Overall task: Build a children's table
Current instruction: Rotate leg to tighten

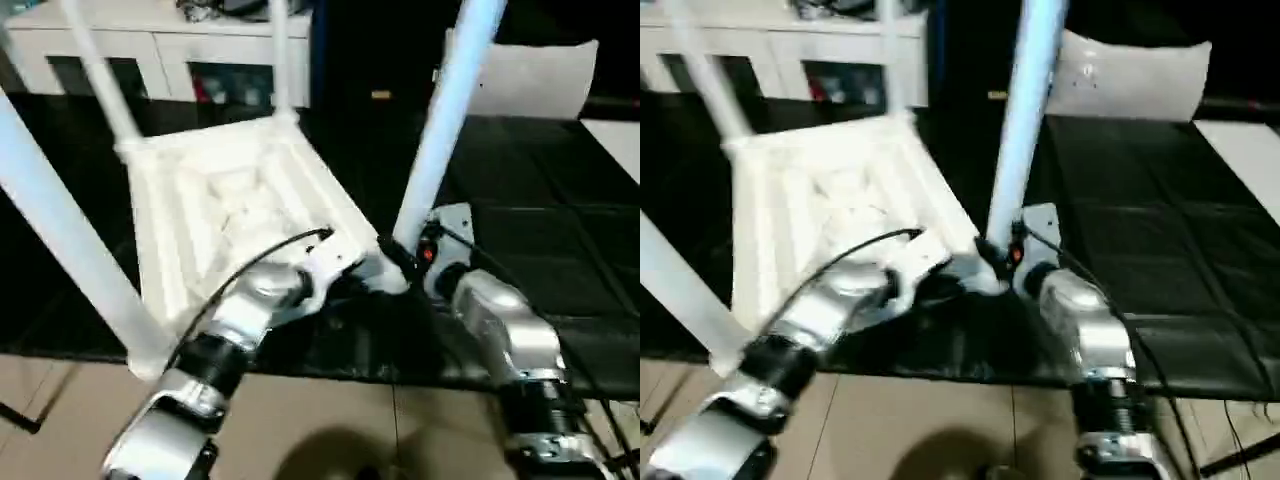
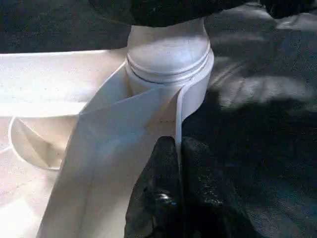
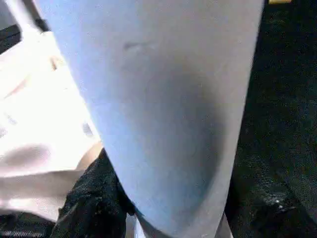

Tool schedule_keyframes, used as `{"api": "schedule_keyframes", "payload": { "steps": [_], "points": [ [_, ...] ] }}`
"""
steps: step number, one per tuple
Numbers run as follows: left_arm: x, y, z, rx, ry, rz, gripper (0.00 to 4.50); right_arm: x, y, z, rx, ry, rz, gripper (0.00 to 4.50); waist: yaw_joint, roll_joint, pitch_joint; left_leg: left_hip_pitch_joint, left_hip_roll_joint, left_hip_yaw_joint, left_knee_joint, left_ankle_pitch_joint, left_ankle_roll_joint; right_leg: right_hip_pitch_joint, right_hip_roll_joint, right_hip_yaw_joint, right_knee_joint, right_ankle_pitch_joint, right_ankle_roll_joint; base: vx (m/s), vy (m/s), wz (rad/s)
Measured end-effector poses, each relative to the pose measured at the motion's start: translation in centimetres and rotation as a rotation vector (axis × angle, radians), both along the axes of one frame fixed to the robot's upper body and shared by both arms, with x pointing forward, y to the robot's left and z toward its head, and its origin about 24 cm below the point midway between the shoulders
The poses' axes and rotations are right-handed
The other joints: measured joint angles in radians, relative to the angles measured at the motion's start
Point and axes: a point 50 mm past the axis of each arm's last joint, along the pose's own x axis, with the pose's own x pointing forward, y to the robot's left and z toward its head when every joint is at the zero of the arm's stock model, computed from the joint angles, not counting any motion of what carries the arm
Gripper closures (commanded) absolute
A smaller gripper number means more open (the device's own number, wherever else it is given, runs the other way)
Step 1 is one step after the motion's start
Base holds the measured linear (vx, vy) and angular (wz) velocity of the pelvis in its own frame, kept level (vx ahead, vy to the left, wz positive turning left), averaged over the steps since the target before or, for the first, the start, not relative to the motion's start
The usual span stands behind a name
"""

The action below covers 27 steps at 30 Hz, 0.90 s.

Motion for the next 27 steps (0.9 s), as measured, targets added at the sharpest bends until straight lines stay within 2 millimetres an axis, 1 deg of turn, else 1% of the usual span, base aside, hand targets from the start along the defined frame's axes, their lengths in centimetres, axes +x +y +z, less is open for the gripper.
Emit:
{"api": "schedule_keyframes", "payload": {
  "steps": [2,4,5,6,8,9,11,12,14,16,19,21,24,27],
  "points": [
    [0.0,0.0,0.1,-0.001,-0.003,0.001,4.5,0.0,0.1,0.1,0.005,-0.01,0.001,1.74,0.004,0.0,0.0,0.001,-0.002,0.001,0.0,-0.001,0.002,0.0,-0.001,0.004,0.001,0.009,-0.001,0.0,0.0,0.0],
    [0.1,0.0,0.2,-0.004,-0.007,0.002,4.5,0.0,0.3,0.1,0.023,-0.02,0.006,1.44,0.009,0.0,0.0,0.001,-0.003,0.001,-0.003,0.0,0.005,-0.002,-0.001,0.005,0.005,0.009,-0.001,0.0,0.0,0.0],
    [0.1,0.0,0.2,-0.005,-0.009,0.0,4.5,-0.2,0.1,0.2,0.024,-0.028,0.011,1.44,0.013,0.0,0.0,0.001,-0.003,0.001,-0.004,0.001,0.007,-0.004,-0.001,0.007,0.008,0.009,-0.001,0.0,0.0,0.0],
    [0.1,0.1,0.3,-0.005,-0.011,-0.005,4.5,-0.3,-0.1,0.2,0.028,-0.037,0.033,1.3,0.017,0.0,0.0,0.001,-0.003,0.001,-0.005,0.002,0.008,-0.006,0.0,0.008,0.011,0.008,-0.002,0.0,0.0,0.0],
    [0.0,0.2,0.3,-0.005,-0.019,-0.017,4.5,-0.6,-0.3,0.3,0.038,-0.048,0.07,1.11,0.021,0.0,0.0,0.001,-0.003,0.001,-0.008,0.002,0.008,-0.009,0.0,0.008,0.014,0.006,-0.003,0.0,0.0,0.0],
    [0.0,0.5,0.3,-0.002,-0.023,-0.029,4.5,-0.7,-0.5,0.3,0.037,-0.055,0.101,1.11,0.022,0.0,0.0,0.001,-0.002,0.002,-0.008,0.002,0.008,-0.01,0.001,0.008,0.015,0.006,-0.004,0.0,0.0,0.0],
    [-0.2,1.0,0.3,0.003,-0.029,-0.06,4.5,-1.2,-0.9,0.2,0.031,-0.062,0.17,0.83,0.026,0.0,0.0,0.001,-0.001,0.002,-0.009,0.003,0.008,-0.011,0.002,0.008,0.015,0.006,-0.005,0.0,0.0,0.0],
    [-0.3,1.4,0.3,0.007,-0.036,-0.08,4.5,-1.4,-1.1,0.2,0.026,-0.061,0.218,0.76,0.028,0.0,0.0,0.001,-0.001,0.002,-0.009,0.003,0.008,-0.011,0.002,0.008,0.015,0.007,-0.005,0.0,0.0,0.0],
    [-0.4,2.1,0.2,0.013,-0.04,-0.114,4.5,-1.6,-1.6,0.3,0.017,-0.06,0.292,0.72,0.032,0.0,0.0,0.001,-0.001,0.002,-0.008,0.004,0.006,-0.011,0.002,0.008,0.015,0.007,-0.006,0.0,0.0,0.0],
    [-0.7,2.8,0.2,0.024,-0.041,-0.171,4.5,-2.1,-2.5,0.4,0.003,-0.056,0.378,0.42,0.042,0.0,0.0,0.001,-0.001,0.004,-0.008,0.005,0.006,-0.011,0.002,0.01,0.015,0.007,-0.006,0.0,0.0,0.0],
    [-1.1,3.8,0.2,0.039,-0.038,-0.26,4.5,-2.8,-3.1,0.6,-0.019,-0.039,0.526,0.28,0.051,0.0,0.0,0.001,-0.002,0.004,-0.007,0.005,0.006,-0.01,0.002,0.012,0.015,0.007,-0.005,0.0,0.0,0.0],
    [-1.7,4.5,0.3,0.043,-0.027,-0.341,4.5,-3.3,-4.0,0.7,-0.057,-0.008,0.628,0.06,0.057,-0.002,0.001,0.001,-0.002,0.004,-0.007,0.005,0.006,-0.01,0.002,0.013,0.015,0.007,-0.005,0.0,0.0,0.0],
    [-2.2,4.9,0.3,0.044,-0.004,-0.419,4.5,-3.8,-4.4,0.8,-0.069,0.016,0.712,0.06,0.072,-0.004,0.0,0.0,-0.002,0.005,-0.007,0.005,0.006,-0.01,0.002,0.014,0.015,0.007,-0.005,0.0,0.0,0.0],
    [-2.6,5.1,0.4,0.062,0.011,-0.487,4.5,-4.2,-4.0,0.5,-0.077,0.043,0.794,0.06,0.083,-0.004,0.0,0.0,-0.002,0.005,-0.007,0.005,0.006,-0.01,0.002,0.014,0.016,0.007,-0.005,0.0,0.0,0.0]
  ]
}}
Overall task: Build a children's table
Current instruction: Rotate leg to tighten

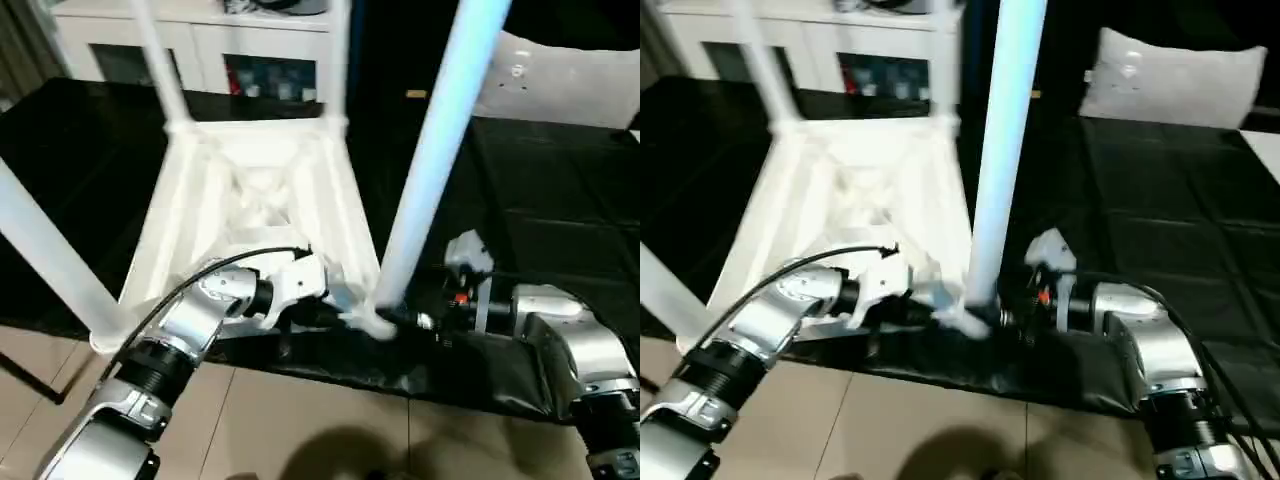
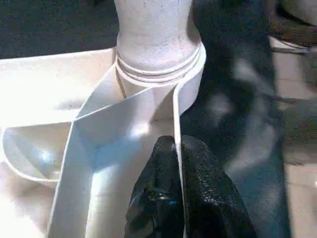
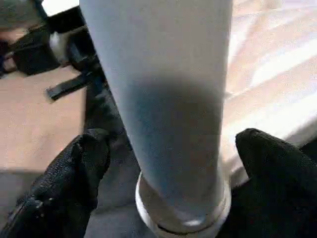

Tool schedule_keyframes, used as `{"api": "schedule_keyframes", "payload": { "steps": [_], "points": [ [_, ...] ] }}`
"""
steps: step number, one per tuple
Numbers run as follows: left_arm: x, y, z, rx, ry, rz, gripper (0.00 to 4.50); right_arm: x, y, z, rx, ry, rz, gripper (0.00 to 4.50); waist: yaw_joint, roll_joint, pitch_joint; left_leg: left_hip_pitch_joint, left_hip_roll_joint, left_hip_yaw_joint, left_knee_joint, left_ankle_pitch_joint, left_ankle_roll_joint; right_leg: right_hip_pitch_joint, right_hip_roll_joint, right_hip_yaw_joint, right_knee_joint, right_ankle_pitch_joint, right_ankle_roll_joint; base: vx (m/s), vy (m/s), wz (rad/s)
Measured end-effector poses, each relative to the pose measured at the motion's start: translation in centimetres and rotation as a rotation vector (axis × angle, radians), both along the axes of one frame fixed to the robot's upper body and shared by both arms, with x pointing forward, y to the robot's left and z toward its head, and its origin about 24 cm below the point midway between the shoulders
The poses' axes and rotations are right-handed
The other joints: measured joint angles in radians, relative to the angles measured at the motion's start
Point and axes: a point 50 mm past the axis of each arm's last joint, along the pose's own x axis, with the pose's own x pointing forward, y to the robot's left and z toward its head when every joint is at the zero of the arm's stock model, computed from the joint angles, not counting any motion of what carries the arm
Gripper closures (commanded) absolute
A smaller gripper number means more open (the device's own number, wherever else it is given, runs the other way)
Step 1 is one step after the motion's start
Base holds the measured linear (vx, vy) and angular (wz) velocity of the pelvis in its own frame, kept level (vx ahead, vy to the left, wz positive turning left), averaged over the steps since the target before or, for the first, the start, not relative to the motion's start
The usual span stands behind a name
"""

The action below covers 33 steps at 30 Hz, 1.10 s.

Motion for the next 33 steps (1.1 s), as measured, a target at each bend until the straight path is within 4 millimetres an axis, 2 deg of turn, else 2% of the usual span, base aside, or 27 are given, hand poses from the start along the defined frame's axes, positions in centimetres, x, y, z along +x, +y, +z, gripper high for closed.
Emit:
{"api": "schedule_keyframes", "payload": {
  "steps": [2,3,6,8,11,15,26,30,33],
  "points": [
    [-0.2,0.1,0.0,0.012,0.006,-0.029,4.5,-0.2,0.1,-0.1,-0.016,0.002,0.042,0.06,0.008,-0.001,0.0,0.001,0.0,0.001,0.0,0.0,0.0,0.0,0.0,0.001,0.0,0.0,0.0,0.0,0.0,0.0],
    [-0.3,0.2,0.0,0.018,0.009,-0.05,4.5,-0.3,0.0,-0.1,-0.017,0.009,0.061,0.31,0.014,-0.002,0.0,0.001,0.0,0.001,0.0,0.0,0.0,0.0,0.0,0.001,0.001,0.0,0.0,0.0,0.0,0.0],
    [-0.6,0.5,0.1,0.032,0.015,-0.103,4.5,-0.7,0.5,-0.1,0.0,0.053,0.153,0.44,0.022,-0.002,0.0,0.001,0.001,0.002,0.0,0.0,0.0,0.0,0.0,0.001,0.001,0.0,0.0,0.0,0.0,0.0],
    [-0.7,0.5,0.1,0.035,0.016,-0.121,4.5,-0.9,0.7,-0.2,0.013,0.074,0.184,0.73,0.025,-0.002,0.0,0.001,0.001,0.002,0.0,0.0,0.0,0.001,0.0,0.001,0.001,0.0,0.0,0.0,0.0,0.0],
    [-0.7,0.6,0.1,0.036,0.015,-0.131,4.5,-1.0,0.7,-0.2,0.027,0.089,0.202,0.86,0.024,-0.002,0.0,0.002,0.001,0.003,0.001,0.0,0.0,0.002,0.0,0.002,0.001,0.0,0.0,0.0,0.0,0.0],
    [-0.7,0.6,0.1,0.036,0.012,-0.135,4.5,-1.1,0.6,-0.2,0.03,0.101,0.221,1.3,0.024,-0.004,0.0,0.002,0.001,0.003,0.001,0.0,-0.001,0.002,0.0,0.002,0.001,0.0,0.001,0.0,0.0,0.0],
    [-0.9,0.7,0.1,0.035,0.022,-0.16,4.5,-1.1,0.5,-0.2,0.026,0.112,0.232,2.13,0.027,-0.004,0.0,0.002,0.001,0.003,0.001,0.0,0.0,0.003,0.0,0.002,0.001,-0.001,0.001,0.0,0.0,0.0],
    [-0.9,0.6,0.1,0.018,0.042,-0.137,4.5,-1.1,0.7,-0.2,0.053,0.119,0.209,2.21,0.024,-0.004,0.0,0.002,0.001,0.003,0.002,0.0,-0.001,0.003,0.0,0.002,0.002,-0.001,0.001,0.0,0.0,0.0],
    [-0.5,0.4,0.1,-0.001,0.048,-0.057,4.5,-1.2,1.0,-0.6,0.085,0.107,0.103,2.29,0.02,-0.004,0.0,0.003,0.001,0.003,0.002,0.002,-0.003,0.003,0.0,0.002,0.003,-0.001,0.001,0.0,0.0,0.0]
  ]
}}
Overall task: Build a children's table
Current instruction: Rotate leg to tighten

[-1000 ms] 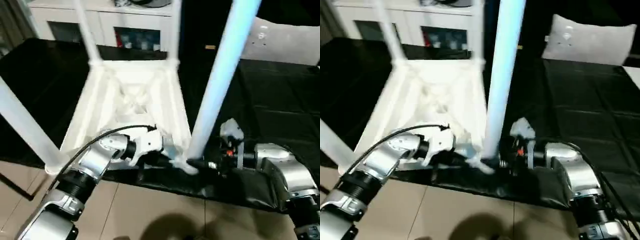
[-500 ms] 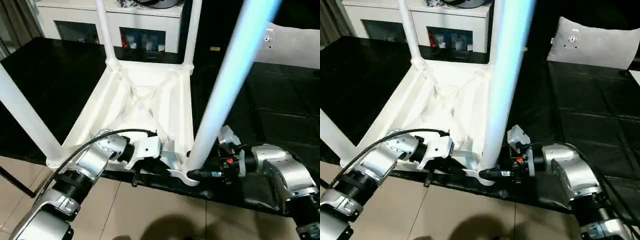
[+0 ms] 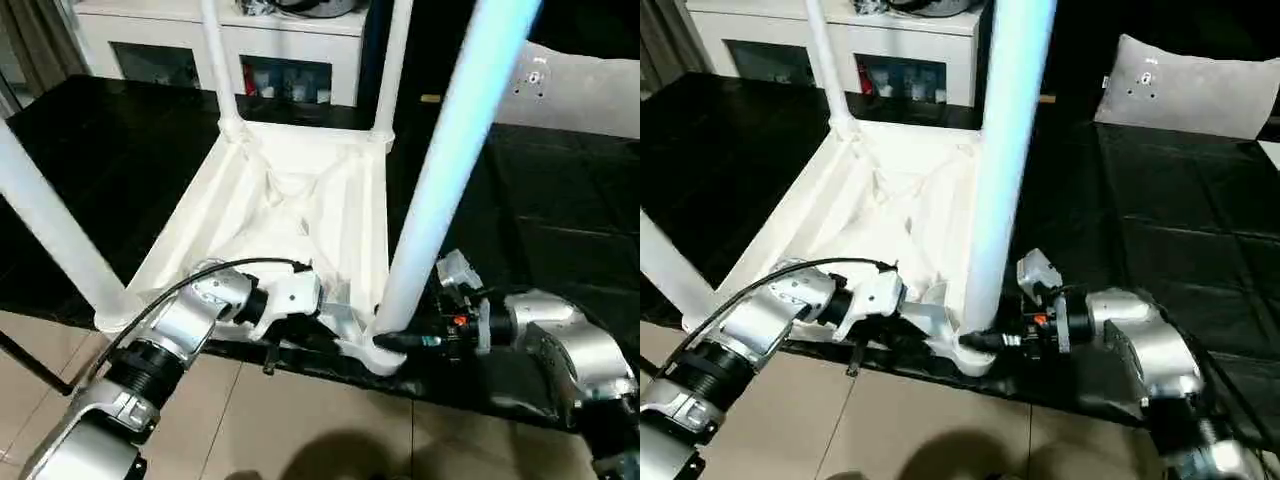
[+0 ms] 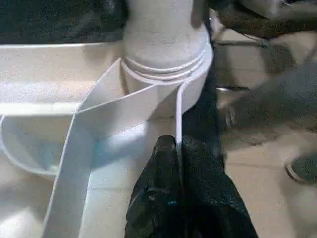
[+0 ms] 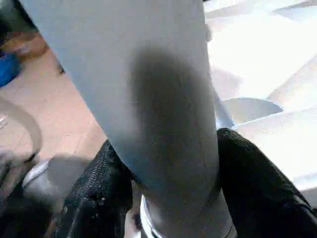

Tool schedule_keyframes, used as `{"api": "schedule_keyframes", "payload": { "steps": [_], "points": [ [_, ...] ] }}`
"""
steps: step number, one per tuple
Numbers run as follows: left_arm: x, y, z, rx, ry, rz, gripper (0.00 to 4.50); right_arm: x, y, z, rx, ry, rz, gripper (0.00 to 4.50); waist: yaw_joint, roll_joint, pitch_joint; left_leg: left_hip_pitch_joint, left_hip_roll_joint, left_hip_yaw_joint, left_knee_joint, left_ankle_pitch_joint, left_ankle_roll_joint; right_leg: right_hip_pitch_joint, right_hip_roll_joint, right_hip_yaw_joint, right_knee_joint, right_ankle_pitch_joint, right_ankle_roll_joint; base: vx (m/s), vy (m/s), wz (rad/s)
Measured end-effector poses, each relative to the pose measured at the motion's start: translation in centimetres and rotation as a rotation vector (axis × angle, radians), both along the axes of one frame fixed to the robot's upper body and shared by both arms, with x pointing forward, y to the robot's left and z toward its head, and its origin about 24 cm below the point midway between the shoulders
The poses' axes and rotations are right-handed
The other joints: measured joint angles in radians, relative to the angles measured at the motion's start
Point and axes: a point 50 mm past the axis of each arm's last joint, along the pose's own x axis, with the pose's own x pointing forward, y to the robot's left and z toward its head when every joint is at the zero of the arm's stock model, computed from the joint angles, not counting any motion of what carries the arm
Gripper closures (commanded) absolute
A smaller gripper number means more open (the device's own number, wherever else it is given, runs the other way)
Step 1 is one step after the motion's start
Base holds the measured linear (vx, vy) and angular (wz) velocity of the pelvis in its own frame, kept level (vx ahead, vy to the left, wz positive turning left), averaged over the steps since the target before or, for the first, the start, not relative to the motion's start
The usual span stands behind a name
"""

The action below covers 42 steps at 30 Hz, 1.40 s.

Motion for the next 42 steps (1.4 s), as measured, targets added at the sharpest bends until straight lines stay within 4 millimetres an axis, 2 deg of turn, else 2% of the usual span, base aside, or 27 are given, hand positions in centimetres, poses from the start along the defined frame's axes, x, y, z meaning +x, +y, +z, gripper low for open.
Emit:
{"api": "schedule_keyframes", "payload": {
  "steps": [2,3,7,10,12,14,16,20,24,25,30,31,33,34,39,42],
  "points": [
    [0.3,-0.1,0.0,-0.006,-0.005,0.047,4.5,0.3,0.1,0.0,-0.004,-0.015,-0.061,2.3,-0.003,0.0,0.0,0.0,0.0,0.0,0.0,0.0,-0.004,0.0,0.0,0.0,0.0,0.0,0.0,0.0,0.0,0.0],
    [0.6,-0.4,-0.1,-0.013,-0.008,0.101,4.5,0.6,0.4,0.0,-0.012,-0.03,-0.138,2.32,-0.01,0.0,0.0,0.002,0.0,0.001,0.0,0.001,-0.005,0.0,0.0,0.0,0.0,0.0,0.0,0.0,0.0,0.0],
    [2.0,-1.9,-0.4,-0.038,-0.012,0.323,4.5,2.6,1.8,-0.2,-0.033,-0.079,-0.491,2.36,-0.061,0.001,0.0,0.0,0.0,0.0,0.001,0.003,-0.008,0.0,0.0,-0.004,-0.006,0.0,0.001,0.0,0.0,0.0],
    [2.5,-3.4,-0.6,-0.057,-0.007,0.445,4.5,3.8,2.2,-0.3,-0.067,-0.082,-0.668,2.4,-0.087,0.003,0.0,-0.002,0.002,-0.001,0.001,0.003,-0.007,0.002,0.0,-0.01,-0.015,0.0,0.001,0.0,0.0,0.0],
    [3.3,-4.2,-0.5,-0.069,-0.015,0.539,4.5,5.1,3.1,-0.1,-0.078,-0.077,-0.809,2.4,-0.102,0.01,-0.001,-0.005,0.004,-0.004,0.001,0.003,-0.007,0.004,0.0,-0.02,-0.026,0.0,0.001,0.0,0.0,0.0],
    [3.5,-4.7,-0.5,-0.07,-0.023,0.58,4.5,5.7,3.4,-0.1,-0.091,-0.08,-0.87,2.4,-0.106,0.011,-0.001,-0.007,0.004,-0.004,0.0,0.004,-0.005,0.005,-0.002,-0.022,-0.027,0.001,0.001,0.0,0.0,0.0],
    [3.7,-5.1,-0.5,-0.073,-0.037,0.61,4.5,6.0,3.9,-0.1,-0.08,-0.1,-0.929,1.73,-0.105,0.012,-0.001,-0.007,0.004,-0.004,-0.001,0.003,-0.004,0.006,-0.002,-0.021,-0.026,0.001,0.001,0.0,0.0,0.0],
    [4.1,-4.9,-0.2,-0.076,-0.065,0.661,4.5,6.1,4.6,0.0,-0.028,-0.111,-0.943,1.5,-0.103,0.012,-0.001,-0.007,0.002,-0.004,-0.002,0.002,0.005,0.004,-0.004,-0.018,-0.02,0.009,0.0,0.026,-0.008,0.01],
    [4.3,-4.8,0.1,-0.082,-0.096,0.666,4.5,6.0,4.2,0.2,-0.01,-0.144,-0.903,1.14,-0.084,0.012,-0.001,-0.009,0.002,-0.004,-0.006,0.001,0.007,-0.004,-0.003,-0.017,-0.009,0.003,-0.005,0.014,-0.005,0.0],
    [4.4,-4.7,0.1,-0.086,-0.105,0.662,4.5,5.9,4.0,0.3,-0.004,-0.15,-0.89,0.92,-0.08,0.012,-0.001,-0.01,0.002,-0.004,-0.005,0.0,0.007,-0.007,-0.004,-0.016,-0.005,0.001,-0.006,0.0,0.0,0.0],
    [4.4,-3.3,0.0,-0.077,-0.119,0.609,4.5,4.9,2.1,-0.2,0.022,-0.167,-0.753,0.59,-0.063,0.011,-0.001,-0.01,0.005,-0.002,-0.004,0.001,0.007,-0.011,-0.001,-0.015,0.0,-0.002,-0.006,0.0,0.0,0.0],
    [4.2,-3.0,-0.1,-0.073,-0.12,0.587,4.5,4.7,1.7,-0.2,0.019,-0.168,-0.714,0.41,-0.059,0.011,-0.001,-0.01,0.006,-0.002,-0.003,0.001,0.007,-0.01,-0.001,-0.015,0.0,-0.001,-0.006,0.0,0.0,0.0],
    [3.9,-2.3,-0.2,-0.068,-0.12,0.526,4.5,4.4,0.3,0.0,-0.015,-0.188,-0.635,0.36,-0.05,0.012,-0.001,-0.008,0.008,-0.001,-0.002,0.001,0.006,-0.007,-0.001,-0.015,0.0,-0.001,-0.006,0.0,0.0,0.0],
    [3.7,-2.0,-0.2,-0.065,-0.117,0.496,4.5,4.3,-0.2,0.2,-0.027,-0.202,-0.612,0.15,-0.049,0.011,-0.001,-0.007,0.008,0.0,-0.001,0.002,0.005,-0.006,-0.001,-0.015,0.0,0.0,-0.006,0.0,0.0,0.0],
    [2.9,-0.6,-0.4,-0.058,-0.099,0.35,4.5,3.7,-2.2,1.0,-0.076,-0.224,-0.452,0.05,-0.039,0.011,-0.001,-0.004,0.009,0.001,0.002,0.002,0.004,-0.002,-0.001,-0.012,0.0,0.0,-0.004,0.0,0.0,0.0],
    [2.3,-0.1,-0.3,-0.054,-0.09,0.264,4.5,3.3,-2.6,1.1,-0.078,-0.21,-0.358,0.05,-0.031,0.011,-0.001,-0.003,0.009,0.002,0.003,0.002,0.004,0.0,-0.001,-0.012,0.0,0.0,-0.004,0.0,0.0,0.0]
  ]
}}
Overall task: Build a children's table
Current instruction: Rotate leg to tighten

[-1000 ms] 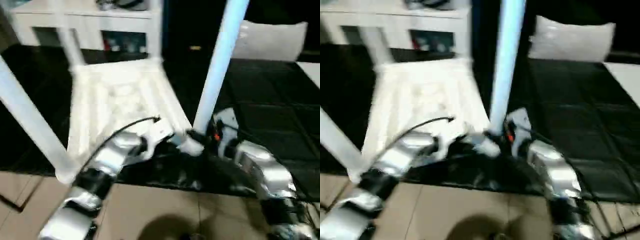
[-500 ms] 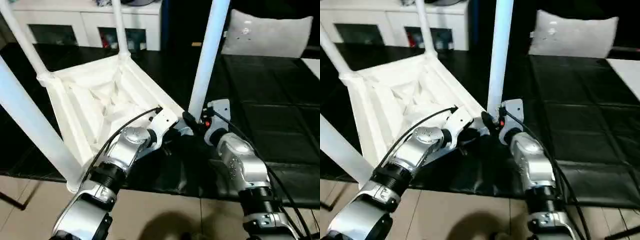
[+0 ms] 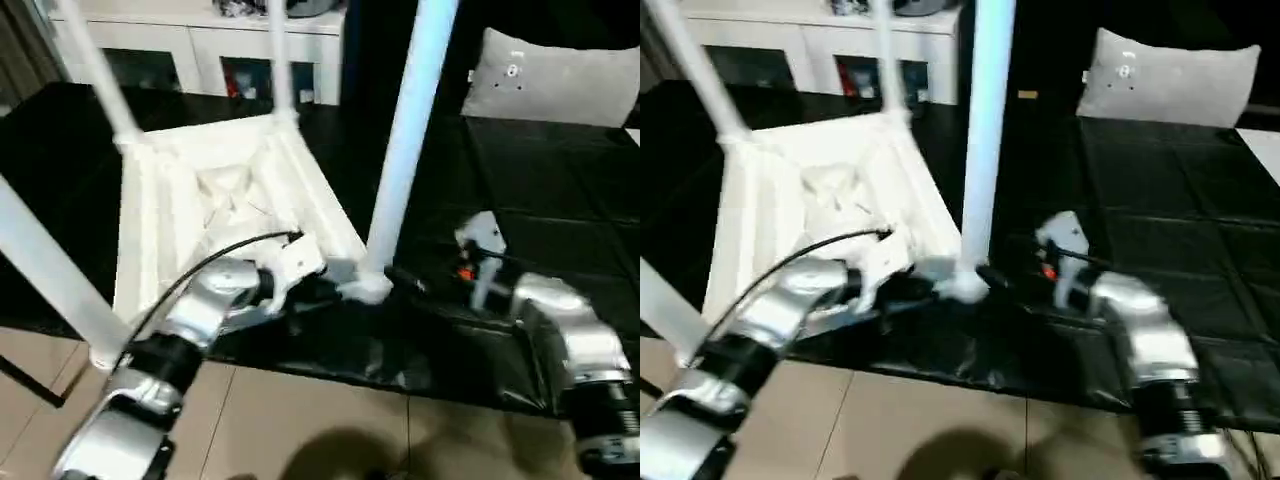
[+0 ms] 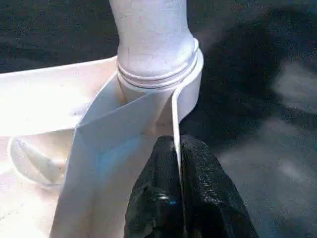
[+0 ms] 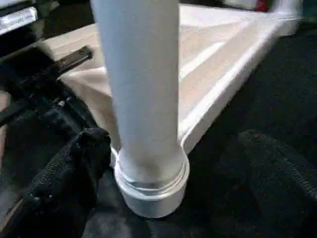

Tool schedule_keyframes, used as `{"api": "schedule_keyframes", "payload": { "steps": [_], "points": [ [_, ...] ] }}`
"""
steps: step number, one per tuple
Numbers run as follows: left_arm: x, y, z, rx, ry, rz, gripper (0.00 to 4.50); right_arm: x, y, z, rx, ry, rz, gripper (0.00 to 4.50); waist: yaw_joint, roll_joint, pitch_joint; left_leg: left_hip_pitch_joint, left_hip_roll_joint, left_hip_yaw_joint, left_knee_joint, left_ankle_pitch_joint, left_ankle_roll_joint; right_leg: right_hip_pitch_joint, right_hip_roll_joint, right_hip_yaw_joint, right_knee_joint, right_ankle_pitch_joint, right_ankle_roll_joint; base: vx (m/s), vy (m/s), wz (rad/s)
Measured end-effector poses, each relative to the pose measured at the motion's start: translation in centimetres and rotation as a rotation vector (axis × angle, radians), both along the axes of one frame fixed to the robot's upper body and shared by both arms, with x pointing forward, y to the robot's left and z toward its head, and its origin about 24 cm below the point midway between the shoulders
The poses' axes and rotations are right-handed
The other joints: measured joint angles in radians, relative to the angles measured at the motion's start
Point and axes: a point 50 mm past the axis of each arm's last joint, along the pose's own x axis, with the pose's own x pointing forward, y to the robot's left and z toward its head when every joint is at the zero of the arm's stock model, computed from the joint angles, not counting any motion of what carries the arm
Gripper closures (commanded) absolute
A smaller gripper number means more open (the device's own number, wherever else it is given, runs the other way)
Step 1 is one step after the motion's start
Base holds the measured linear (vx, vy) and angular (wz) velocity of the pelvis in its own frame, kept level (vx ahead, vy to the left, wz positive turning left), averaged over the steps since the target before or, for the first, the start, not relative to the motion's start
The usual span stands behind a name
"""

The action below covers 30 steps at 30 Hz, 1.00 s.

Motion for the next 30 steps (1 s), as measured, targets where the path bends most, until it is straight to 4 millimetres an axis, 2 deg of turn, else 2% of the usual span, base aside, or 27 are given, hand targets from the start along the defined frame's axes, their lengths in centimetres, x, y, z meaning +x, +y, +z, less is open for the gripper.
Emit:
{"api": "schedule_keyframes", "payload": {
  "steps": [1,3,5,6,9,11,13,15,16,17,20,22,26,27,30],
  "points": [
    [-0.1,0.1,0.0,0.002,0.003,-0.02,4.5,-0.1,0.0,0.0,-0.003,0.004,0.019,0.05,0.004,0.0,0.0,0.0,0.0,0.0,0.0,0.0,0.0,0.0,0.0,0.0,0.0,0.0,0.0,0.0,0.0,0.0],
    [-0.3,0.3,0.1,0.017,0.005,-0.06,4.5,-0.3,0.1,0.0,-0.001,0.011,0.079,0.39,0.012,0.0,0.0,0.0,0.0,0.0,0.0,0.0,0.0,0.0,0.0,0.001,0.0,0.0,0.0,0.0,0.0,0.0],
    [-0.6,0.4,0.2,0.029,0.008,-0.107,4.5,-0.6,0.0,0.0,-0.007,0.024,0.133,0.39,0.02,0.0,0.0,0.0,0.0,0.001,0.0,0.0,0.0,0.0,0.0,0.002,0.0,0.0,0.001,0.0,0.0,0.0],
    [-0.9,0.5,0.3,0.035,0.013,-0.151,4.5,-0.8,-0.1,0.0,-0.001,0.038,0.18,0.44,0.029,0.0,0.0,0.0,0.001,0.002,-0.001,0.0,0.0,0.0,0.0,0.002,0.0,0.0,0.001,0.0,0.0,0.0],
    [-1.2,0.7,0.3,0.047,0.021,-0.207,4.5,-1.2,-0.1,0.1,0.012,0.063,0.262,0.85,0.041,-0.001,0.0,0.0,0.001,0.003,0.0,0.0,0.0,0.0,0.0,0.003,0.0,-0.001,0.001,0.0,0.0,0.0],
    [-1.4,0.7,0.3,0.057,0.022,-0.238,4.5,-1.5,0.1,0.0,0.014,0.091,0.318,0.94,0.043,-0.001,0.0,0.001,0.001,0.005,0.0,0.0,0.0,0.0,0.0,0.004,0.001,-0.001,0.001,0.0,0.0,0.0],
    [-1.6,0.7,0.4,0.067,0.018,-0.271,4.5,-1.8,0.2,-0.1,0.019,0.116,0.368,1.28,0.043,-0.001,0.0,0.001,0.002,0.009,0.0,0.0,0.0,0.0,0.0,0.006,0.001,-0.001,0.001,0.0,0.0,0.0],
    [-1.7,0.6,0.4,0.073,0.019,-0.29,4.5,-2.0,0.3,-0.1,0.016,0.126,0.392,1.31,0.043,-0.002,0.0,0.002,0.003,0.011,0.0,0.0,0.0,0.0,0.0,0.008,0.001,-0.001,0.001,0.0,0.0,0.0],
    [-1.7,0.6,0.4,0.074,0.018,-0.295,4.5,-2.0,0.3,-0.1,0.017,0.128,0.399,1.62,0.043,-0.002,0.0,0.002,0.003,0.012,0.0,0.0,0.0,0.0,0.0,0.009,0.001,-0.001,0.002,0.0,0.0,0.0],
    [-1.8,0.6,0.4,0.075,0.018,-0.3,4.5,-2.0,0.3,-0.2,0.018,0.131,0.407,1.71,0.043,-0.002,0.0,0.002,0.003,0.012,0.0,0.0,0.0,0.0,0.0,0.009,0.001,-0.001,0.002,0.0,0.0,0.0],
    [-1.8,0.6,0.4,0.077,0.019,-0.314,4.5,-2.2,0.6,-0.3,0.015,0.14,0.428,1.74,0.043,-0.002,0.0,0.002,0.003,0.013,0.0,0.0,0.0,0.0,0.0,0.01,0.001,-0.001,0.002,0.0,0.0,0.0],
    [-1.9,0.5,0.4,0.078,0.021,-0.322,4.5,-2.2,0.6,-0.3,0.017,0.144,0.441,2.06,0.044,-0.002,0.0,0.002,0.003,0.013,0.0,0.0,0.0,0.0,0.0,0.01,0.002,-0.001,0.003,0.0,0.0,0.0],
    [-2.0,0.6,0.4,0.08,0.026,-0.337,4.5,-2.2,0.6,-0.3,0.021,0.155,0.446,2.24,0.048,-0.002,0.0,0.002,0.003,0.013,0.0,0.0,0.0,0.0,0.0,0.01,0.004,-0.002,0.004,0.0,0.0,0.0],
    [-2.0,0.6,0.4,0.081,0.026,-0.34,4.5,-2.3,0.6,-0.3,0.025,0.162,0.45,2.47,0.05,-0.002,0.0,0.002,0.003,0.013,0.0,0.0,0.0,0.0,0.0,0.01,0.004,-0.002,0.005,0.0,0.0,0.0],
    [-2.0,0.5,0.4,0.08,0.027,-0.343,4.5,-2.3,0.6,-0.3,0.021,0.167,0.454,2.55,0.053,-0.002,0.0,0.002,0.003,0.013,0.0,0.0,0.0,0.0,0.0,0.01,0.005,-0.002,0.005,0.0,0.0,0.0]
  ]
}}
